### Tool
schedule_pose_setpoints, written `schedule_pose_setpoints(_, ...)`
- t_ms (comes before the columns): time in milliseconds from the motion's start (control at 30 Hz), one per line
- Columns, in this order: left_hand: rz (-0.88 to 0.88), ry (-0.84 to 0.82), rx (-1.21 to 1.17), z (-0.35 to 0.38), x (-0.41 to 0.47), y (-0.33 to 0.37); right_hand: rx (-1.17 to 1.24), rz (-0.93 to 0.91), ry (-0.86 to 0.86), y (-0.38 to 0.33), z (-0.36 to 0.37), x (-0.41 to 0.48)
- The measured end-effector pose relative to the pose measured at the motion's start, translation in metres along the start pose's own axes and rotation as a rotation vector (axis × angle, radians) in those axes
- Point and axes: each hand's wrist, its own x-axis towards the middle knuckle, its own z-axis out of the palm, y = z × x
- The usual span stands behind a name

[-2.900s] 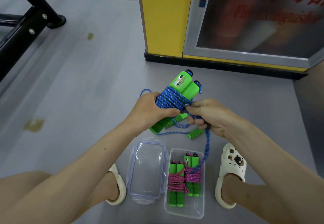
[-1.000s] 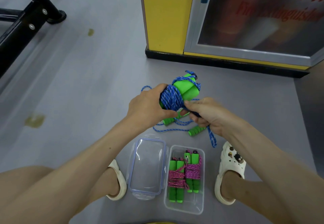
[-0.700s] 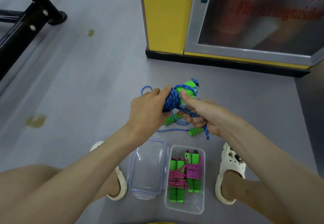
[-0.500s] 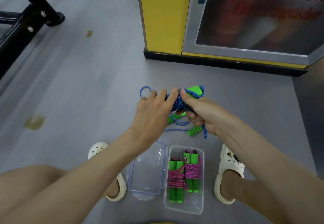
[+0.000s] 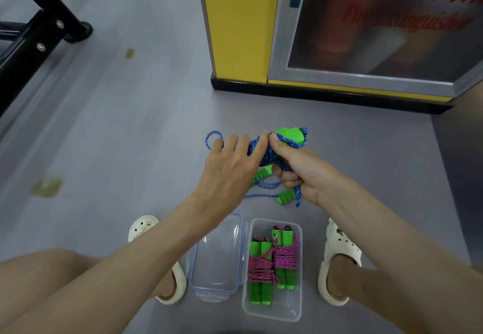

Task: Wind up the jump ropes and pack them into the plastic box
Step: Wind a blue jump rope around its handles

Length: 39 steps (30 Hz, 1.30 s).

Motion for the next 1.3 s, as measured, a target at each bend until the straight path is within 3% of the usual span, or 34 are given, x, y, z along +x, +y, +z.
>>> schedule_pose_setpoints(100,0.078,0.021,-0.065,0.004,-0.004,0.0,-0.038,-0.085,0.093,-0.002,-0.006,0.002)
schedule_pose_setpoints(167,0.038,-0.035,-0.173,-0.001,-0.004,0.0,-0.017,-0.117,0.088,-0.006,-0.013,0.002)
schedule_pose_setpoints(300,-0.585,-0.448,-0.958,-0.026,0.009,-0.013,-0.1,-0.166,-0.089,-0.015,-0.021,-0.003)
schedule_pose_setpoints(367,-0.813,-0.647,-1.368,-0.03,0.014,-0.025,-0.128,-0.169,-0.205,-0.018,-0.023,-0.006)
schedule_pose_setpoints(433,-0.885,-0.827,-1.681,-0.031,0.012,-0.031,-0.153,-0.16,-0.291,-0.02,-0.023,-0.009)
schedule_pose_setpoints(500,-0.887,-0.862,-1.836,-0.033,0.004,-0.03,-0.176,-0.153,-0.343,-0.021,-0.02,-0.011)
schedule_pose_setpoints(633,-0.962,-0.692,-1.83,-0.033,0.003,-0.033,-0.147,-0.127,-0.29,-0.018,-0.013,-0.009)
schedule_pose_setpoints(800,-0.945,-0.467,-1.542,-0.026,0.004,-0.028,-0.008,-0.09,-0.073,-0.011,-0.005,-0.001)
schedule_pose_setpoints(933,-0.885,-0.406,-1.325,-0.021,0.004,-0.021,-0.019,-0.123,0.127,-0.009,0.0,0.001)
schedule_pose_setpoints(1133,-0.889,-0.355,-1.292,-0.017,0.007,-0.014,-0.401,-0.474,0.418,-0.005,0.007,-0.005)
schedule_pose_setpoints(1300,-0.907,-0.339,-1.328,-0.016,0.008,-0.008,-0.555,-0.71,0.575,0.0,0.009,-0.003)
